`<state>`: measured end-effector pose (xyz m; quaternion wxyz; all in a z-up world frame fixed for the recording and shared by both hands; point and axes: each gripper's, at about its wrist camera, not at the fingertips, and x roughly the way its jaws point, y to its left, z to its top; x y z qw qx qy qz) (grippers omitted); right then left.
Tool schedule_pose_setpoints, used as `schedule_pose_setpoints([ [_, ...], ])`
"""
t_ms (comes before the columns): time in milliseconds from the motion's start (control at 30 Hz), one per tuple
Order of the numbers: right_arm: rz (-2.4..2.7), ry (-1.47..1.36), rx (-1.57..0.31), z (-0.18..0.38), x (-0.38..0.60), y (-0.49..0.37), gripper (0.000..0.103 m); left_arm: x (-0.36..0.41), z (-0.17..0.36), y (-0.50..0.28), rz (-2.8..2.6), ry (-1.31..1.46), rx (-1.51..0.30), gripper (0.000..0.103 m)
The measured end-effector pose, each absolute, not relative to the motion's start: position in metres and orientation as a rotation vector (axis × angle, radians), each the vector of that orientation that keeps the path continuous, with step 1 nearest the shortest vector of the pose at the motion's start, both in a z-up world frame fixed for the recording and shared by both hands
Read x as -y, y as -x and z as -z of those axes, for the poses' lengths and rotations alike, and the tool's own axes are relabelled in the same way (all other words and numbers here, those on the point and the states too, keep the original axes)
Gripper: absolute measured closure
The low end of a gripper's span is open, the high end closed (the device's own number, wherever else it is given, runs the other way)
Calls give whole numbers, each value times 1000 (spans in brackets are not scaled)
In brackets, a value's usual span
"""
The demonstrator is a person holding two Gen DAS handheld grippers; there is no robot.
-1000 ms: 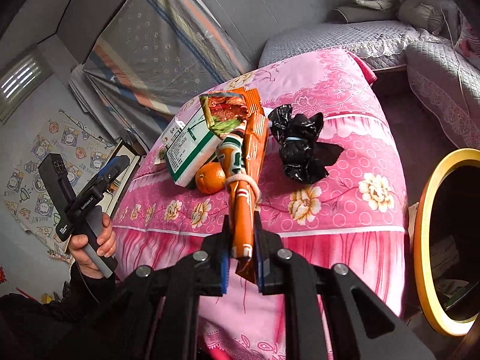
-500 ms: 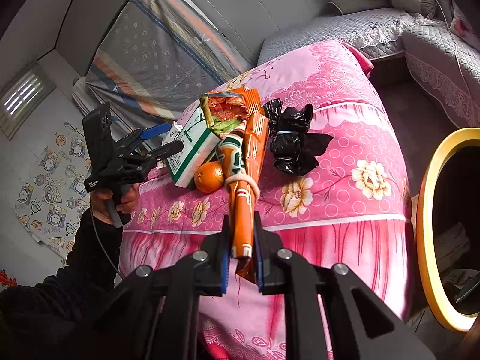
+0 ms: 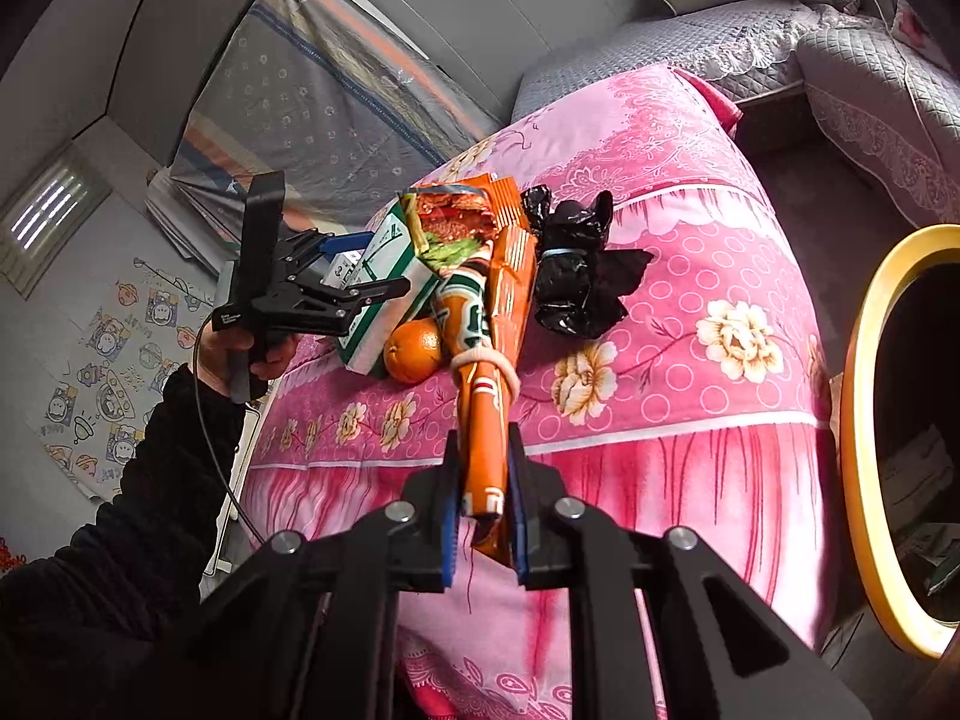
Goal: Collect trash
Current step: 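Grasp the second green-and-white bag with the left tool while the right holds the wrapper, then carry wrapper and bag over the yellow-rimmed bin and open both tools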
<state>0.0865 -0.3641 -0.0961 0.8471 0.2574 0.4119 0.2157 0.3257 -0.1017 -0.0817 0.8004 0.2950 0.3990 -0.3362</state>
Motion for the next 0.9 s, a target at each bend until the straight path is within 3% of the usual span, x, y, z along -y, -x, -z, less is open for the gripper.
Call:
schedule_pose_setpoints([
  [367, -455, -569, -877, 103, 368, -88, 91, 118, 121, -346, 673, -737, -999, 9],
  [400, -453, -571, -879, 103, 368, -87, 90, 116, 122, -350, 670, -715, -1014, 10],
  [433, -453, -570, -880, 103, 367, -87, 90, 113, 120, -351, 690, -683, -1024, 23],
  [467, -451, -568, -880, 102, 368, -86, 90, 111, 118, -350, 691, -666, -1024, 23],
  [667, -449, -563, -867, 95, 367, -82, 90, 87, 86, -328, 736, -539, -936, 28],
  [900, -480, -543, -846, 87, 354, -80, 90, 48, 20, -262, 779, -391, -700, 27],
])
